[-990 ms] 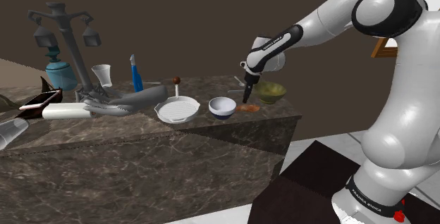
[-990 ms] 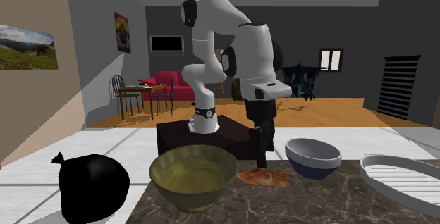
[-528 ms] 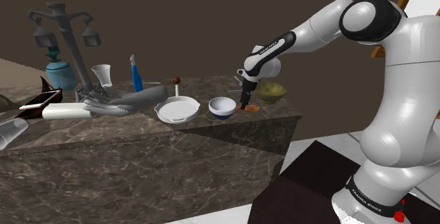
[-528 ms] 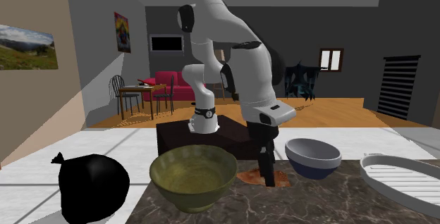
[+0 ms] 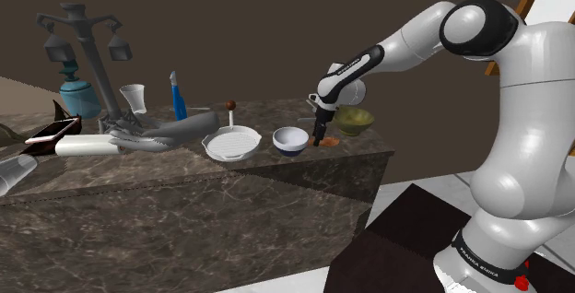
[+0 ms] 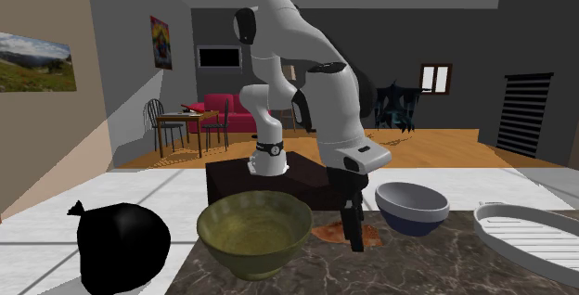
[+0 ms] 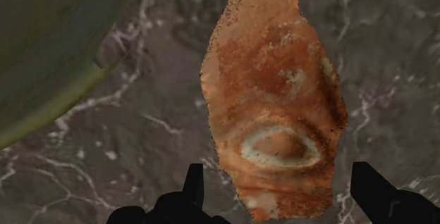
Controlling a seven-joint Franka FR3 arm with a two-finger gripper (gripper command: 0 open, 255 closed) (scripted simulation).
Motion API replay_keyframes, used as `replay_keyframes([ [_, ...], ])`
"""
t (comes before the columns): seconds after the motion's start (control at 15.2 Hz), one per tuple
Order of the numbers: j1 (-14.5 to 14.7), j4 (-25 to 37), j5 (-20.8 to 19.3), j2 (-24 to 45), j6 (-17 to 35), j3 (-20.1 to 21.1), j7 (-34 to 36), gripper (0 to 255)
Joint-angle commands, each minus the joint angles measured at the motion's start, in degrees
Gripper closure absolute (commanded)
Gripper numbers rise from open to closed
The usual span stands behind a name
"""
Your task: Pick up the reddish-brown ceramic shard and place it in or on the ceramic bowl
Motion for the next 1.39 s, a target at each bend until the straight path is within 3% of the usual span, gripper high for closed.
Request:
replay_keyframes([
  [0.0,0.0,0.0,0.0,0.0,0.0,0.0,0.0,0],
  [0.07,0.0,0.0,0.0,0.0,0.0,0.0,0.0,255],
  [0.66,0.0,0.0,0.0,0.01,0.01,0.0,0.0,255],
  [1.32,-1.04,0.64,1.41,-5.47,-5.9,1.12,0.2,255],
])
